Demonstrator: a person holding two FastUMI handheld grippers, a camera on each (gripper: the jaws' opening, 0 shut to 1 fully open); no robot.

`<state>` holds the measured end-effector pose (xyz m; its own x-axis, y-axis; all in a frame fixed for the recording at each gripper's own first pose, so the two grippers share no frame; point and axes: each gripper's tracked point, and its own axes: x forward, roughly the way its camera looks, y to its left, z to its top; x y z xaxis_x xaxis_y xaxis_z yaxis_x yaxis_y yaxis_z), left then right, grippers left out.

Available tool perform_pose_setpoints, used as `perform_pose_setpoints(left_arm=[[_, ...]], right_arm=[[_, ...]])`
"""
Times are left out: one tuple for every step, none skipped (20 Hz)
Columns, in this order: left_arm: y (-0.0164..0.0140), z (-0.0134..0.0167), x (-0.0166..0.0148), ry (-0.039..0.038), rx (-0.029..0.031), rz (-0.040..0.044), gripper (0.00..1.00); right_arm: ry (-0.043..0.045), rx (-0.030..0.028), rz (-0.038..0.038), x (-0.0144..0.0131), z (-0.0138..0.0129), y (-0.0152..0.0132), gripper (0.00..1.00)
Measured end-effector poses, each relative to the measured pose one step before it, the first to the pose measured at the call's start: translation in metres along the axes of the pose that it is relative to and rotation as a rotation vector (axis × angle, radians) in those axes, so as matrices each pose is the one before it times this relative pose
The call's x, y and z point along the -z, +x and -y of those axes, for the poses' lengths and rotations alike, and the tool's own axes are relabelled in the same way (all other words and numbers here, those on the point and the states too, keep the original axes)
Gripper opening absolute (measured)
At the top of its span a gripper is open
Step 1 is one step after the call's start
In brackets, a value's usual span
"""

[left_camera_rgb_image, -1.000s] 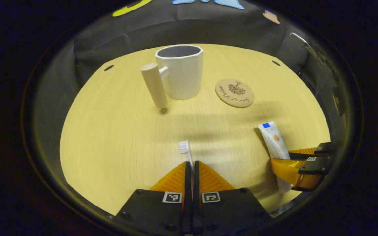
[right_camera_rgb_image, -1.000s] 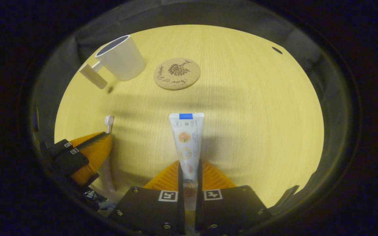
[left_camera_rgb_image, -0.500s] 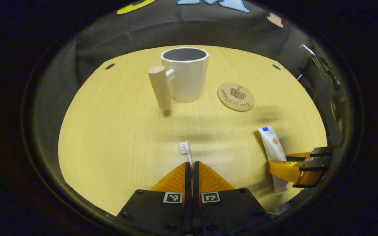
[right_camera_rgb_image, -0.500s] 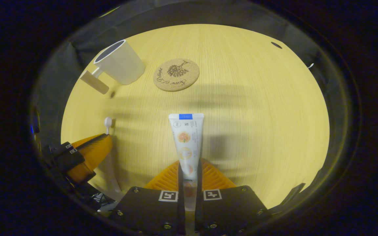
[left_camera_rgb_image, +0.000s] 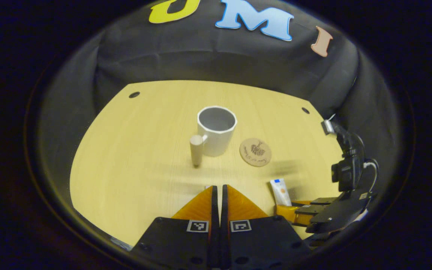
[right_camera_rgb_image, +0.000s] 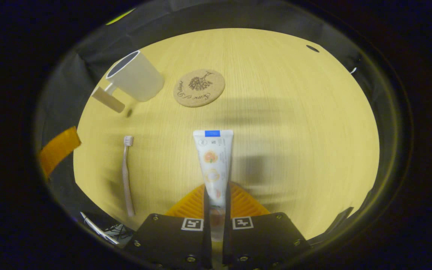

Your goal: Put the toothbrush and toothpaste on the desktop into the cup, then pick up the cup and place it on the coaster on the desktop.

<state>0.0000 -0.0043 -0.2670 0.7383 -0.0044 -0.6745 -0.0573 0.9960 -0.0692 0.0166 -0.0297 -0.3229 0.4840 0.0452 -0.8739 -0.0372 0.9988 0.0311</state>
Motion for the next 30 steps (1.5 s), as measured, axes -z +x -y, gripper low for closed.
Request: perform_pose_setpoints(left_arm=[[-0.00498, 0.00027, -0.01063, -0.00277, 0.00579, 0.02141, 0.07], [-0.00322, -0.00092, -0.00739, 0.00467, 0.00091, 0.01056, 0.07], [0.00021, -0.0021, 0.00018, 0.01221, -0.00407, -0.00258, 0.07], [0.00336, -0.00033, 0.00602, 0.01406, 0.00578, -0.02336, 0.07], [0.00502, 0.00283, 0.01278, 0.01192, 0.00595, -0.04661, 0.07], [0.00337, -0.00164, 0.01364, 0.00497, -0.00691, -0.03621, 0.07], [0.00872, 0.00004, 0.00946, 0.00051, -0.00268, -0.02185, 0.07], [0.00467, 0.00057, 0.00957, -0.00099, 0.00048, -0.01549, 0.07], [0.00349, -0.00055, 0.00907, 0.00062, -0.00242, -0.01569, 0.07], [0.00377, -0.00034, 0.00878, 0.00192, -0.00041, -0.01724, 0.07], [0.00394, -0.00062, 0.00833, -0.00054, -0.00099, -0.02693, 0.07], [0.00423, 0.00083, 0.00814, -0.00118, 0.00572, -0.02304, 0.07], [0.00294, 0.00187, 0.00559, -0.00061, 0.01343, -0.0096, 0.07], [0.00319, -0.00095, 0.00194, 0.00027, 0.00064, -0.01234, 0.07], [0.00181, -0.00173, 0.00429, 0.00046, -0.00188, -0.00321, 0.07], [0.00035, 0.00005, 0.00268, -0.00011, 0.00222, -0.00598, 0.07], [0.00294, -0.00104, 0.00309, 0.00056, -0.00044, -0.00772, 0.08], [0.00164, -0.00151, 0.00267, 0.00538, -0.00789, -0.01212, 0.13], [0.00232, -0.00231, 0.00357, 0.00987, -0.00956, -0.00706, 0.3], [0.00263, -0.00496, 0.00235, 0.01179, -0.01999, -0.00885, 0.33], [0.00315, 0.00134, 0.00593, 0.0054, 0.00032, -0.01116, 0.44], [0.00438, -0.00075, 0.00512, 0.00303, -0.0059, -0.01305, 0.46], [0.00422, -0.00175, 0.00477, 0.00223, -0.00746, -0.01278, 0.48], [0.00498, -0.00199, 0.00423, 0.00135, -0.00989, -0.01497, 0.47], [0.00377, -0.00233, 0.00451, -0.00016, -0.0101, -0.0139, 0.47], [0.00354, -0.00145, 0.00399, -0.00345, -0.00749, -0.01132, 0.47], [0.0009, -0.00509, 0.00119, 0.00442, -0.0262, -0.00127, 0.47], [-0.00037, -0.00083, 0.00047, 0.00563, -0.00056, 0.00118, 0.47], [0.00024, 0.00079, 0.00083, 0.00475, -0.00575, -0.00524, 0.47], [-0.00012, -0.00054, -0.0023, 0.00655, -0.00687, 0.00747, 0.45]], right_arm=[[0.00817, -0.00373, 0.00134, 0.00026, -0.00023, 0.00028, 0.14], [0.00502, -0.00343, -0.00001, -0.00033, -0.00006, 0.00019, 0.14], [0.00217, -0.00148, 0.00129, -0.00013, 0.00015, -0.00028, 0.14], [-0.00096, -0.00004, 0.00258, -0.00099, 0.00014, -0.00004, 0.14], [-0.00231, 0.00148, 0.00215, 0.0006, -0.00017, -0.00012, 0.14], [-0.00373, -0.00013, 0.0025, -0.0008, 0.00014, 0.00015, 0.14], [-0.00153, -0.00028, 0.00106, 0.00061, 0.0002, -0.0003, 0.13], [0.0004, -0.00111, 0.00078, 0.0001, -0.00006, 0.00042, 0.14], [0.00139, -0.00049, 0.00069, -0.00061, -0.00004, 0.00021, 0.14], [0.00124, -0.00021, 0.00015, -0.0005, 0.00018, -0.00007, 0.14], [0.00011, 0.00005, 0.00157, 0.00043, 0.00009, -0.00027, 0.14], [0.00054, 0.00032, 0.00097, -0.00064, 0.00009, 0.00003, 0.14], [0.00061, -0.00034, 0.00099, 0.00023, -0.0004, 0.00033, 0.14], [0.00055, -0.00036, 0.00174, -0.0006, 0.00022, -0.00002, 0.13], [-0.00031, -0.0007, -0.00003, 0.00055, 0.0001, -0.0001, 0.14], [0.0002, -0.00011, 0.00121, -0.00057, 0.00007, -0.00033, 0.13], [0.0005, -0.00001, 0.00009, 0.00054, -0.00017, 0.00043, 0.13], [0.00039, 0.00008, 0.0006, -0.00063, 0.00018, -0.00028, 0.13], [-0.00001, -0.00004, 0.00045, 0.0003, -0.00023, 0.00055, 0.13], [0.00032, -0.00008, 0.00017, -0.00059, 0.00024, -0.00032, 0.13], [-0.00025, 0.00016, 0.00099, 0.0004, 0.00015, 0.00028, 0.13], [0.0002, -0.00042, 0.00062, -0.00026, 0.00003, -0.00016, 0.14], [0.001, -0.00046, 0.00143, 0.00007, -0.00018, 0.00009, 0.14], [0.00249, -0.001, 0.0011, -0.00041, 0.00031, -0.00016, 0.14], [0.00302, -0.00131, 0.00097, 0.00053, -0.00014, 0.00009, 0.14], [0.00335, -0.00189, 0.00088, -0.00071, 0.0, 0.00013, 0.14], [0.00332, -0.00193, 0.00132, 0.00053, -0.00009, -0.00026, 0.14], [0.00242, -0.00138, 0.00017, -0.00051, 0.00029, -0.00005, 0.14], [0.00079, -0.00032, 0.00138, 0.00006, -0.00013, 0.00076, 0.13], [-0.00019, 0.00028, 0.0006, -0.0004, -0.00016, -0.00054, 0.13]])
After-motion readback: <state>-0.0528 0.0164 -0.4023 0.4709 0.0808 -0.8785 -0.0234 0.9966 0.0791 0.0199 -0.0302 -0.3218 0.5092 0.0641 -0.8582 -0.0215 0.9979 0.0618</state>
